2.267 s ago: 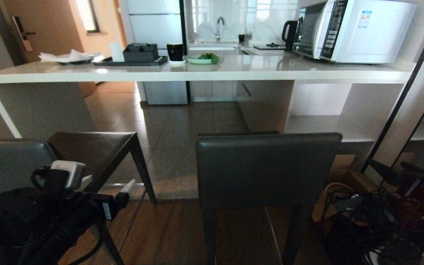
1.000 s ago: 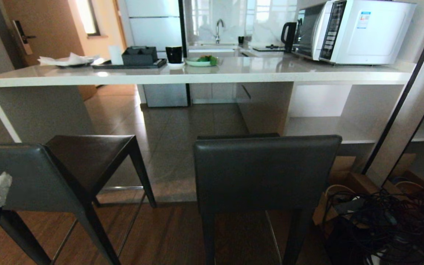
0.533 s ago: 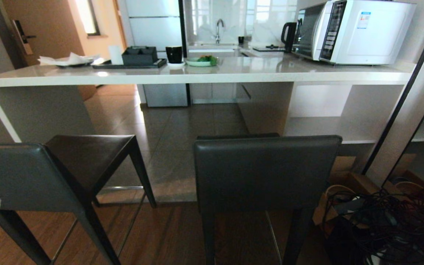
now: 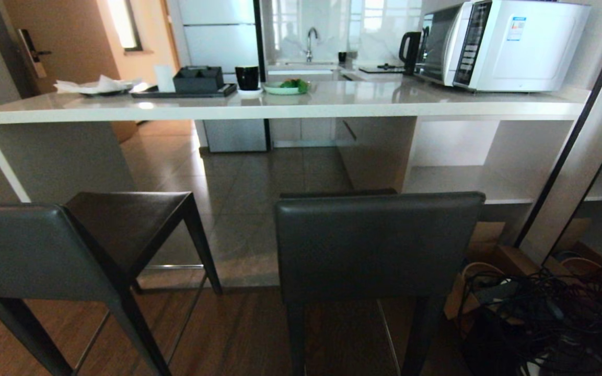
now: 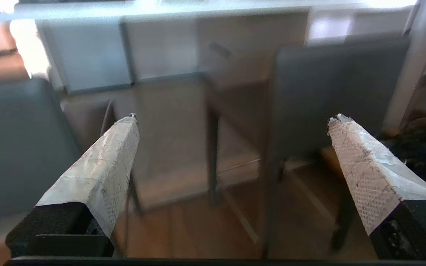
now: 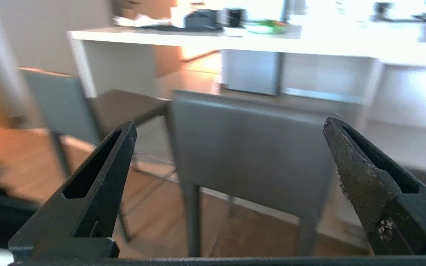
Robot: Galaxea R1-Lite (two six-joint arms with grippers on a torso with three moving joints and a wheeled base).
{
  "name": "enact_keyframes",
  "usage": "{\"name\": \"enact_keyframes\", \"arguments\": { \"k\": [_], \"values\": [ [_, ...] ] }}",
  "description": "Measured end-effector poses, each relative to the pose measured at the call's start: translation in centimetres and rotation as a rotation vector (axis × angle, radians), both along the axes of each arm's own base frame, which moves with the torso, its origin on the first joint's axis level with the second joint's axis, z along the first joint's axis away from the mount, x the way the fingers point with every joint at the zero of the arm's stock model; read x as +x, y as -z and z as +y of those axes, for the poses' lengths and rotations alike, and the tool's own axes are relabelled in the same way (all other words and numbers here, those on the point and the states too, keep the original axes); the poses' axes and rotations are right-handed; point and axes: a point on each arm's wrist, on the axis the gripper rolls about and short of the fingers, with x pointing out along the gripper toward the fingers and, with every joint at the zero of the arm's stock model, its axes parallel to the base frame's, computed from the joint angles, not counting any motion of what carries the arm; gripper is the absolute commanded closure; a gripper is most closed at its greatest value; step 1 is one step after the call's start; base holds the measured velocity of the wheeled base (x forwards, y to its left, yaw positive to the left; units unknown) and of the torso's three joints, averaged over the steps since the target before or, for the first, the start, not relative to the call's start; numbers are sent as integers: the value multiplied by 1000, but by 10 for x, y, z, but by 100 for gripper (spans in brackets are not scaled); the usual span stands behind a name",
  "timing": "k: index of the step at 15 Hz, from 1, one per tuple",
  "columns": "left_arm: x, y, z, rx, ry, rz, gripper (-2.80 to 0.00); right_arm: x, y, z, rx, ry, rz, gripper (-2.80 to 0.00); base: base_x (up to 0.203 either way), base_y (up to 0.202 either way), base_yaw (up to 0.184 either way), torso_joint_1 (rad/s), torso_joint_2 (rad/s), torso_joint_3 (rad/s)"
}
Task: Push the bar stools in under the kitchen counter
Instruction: Push the gray chair back under the dining table
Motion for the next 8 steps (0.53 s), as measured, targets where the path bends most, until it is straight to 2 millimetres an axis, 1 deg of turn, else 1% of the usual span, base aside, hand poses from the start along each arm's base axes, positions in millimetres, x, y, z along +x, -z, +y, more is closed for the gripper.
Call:
{"name": "enact_keyframes", "arguments": {
  "k": [1,3,5,6,7,8],
  "values": [
    [-1,9,1,3,-48,-19,-280,0,1,-2,-22,-2,8,-280,0,0,0,0,0,0],
    [3,28,2,26,-109,-10,-280,-6,14,-4,-71,-1,18,-280,0,0,0,0,0,0],
    [9,45,3,69,-132,-15,-280,-20,40,-5,-98,18,32,-280,0,0,0,0,0,0],
    [12,51,3,70,-138,-20,-280,-24,52,-5,-100,52,48,-280,0,0,0,0,0,0],
    [13,54,3,57,-148,-17,-280,-23,64,-7,-98,119,82,-280,0,0,0,0,0,0],
    [14,57,3,36,-154,-3,-280,-18,80,-9,-105,199,128,-280,0,0,0,0,0,0]
  ]
}}
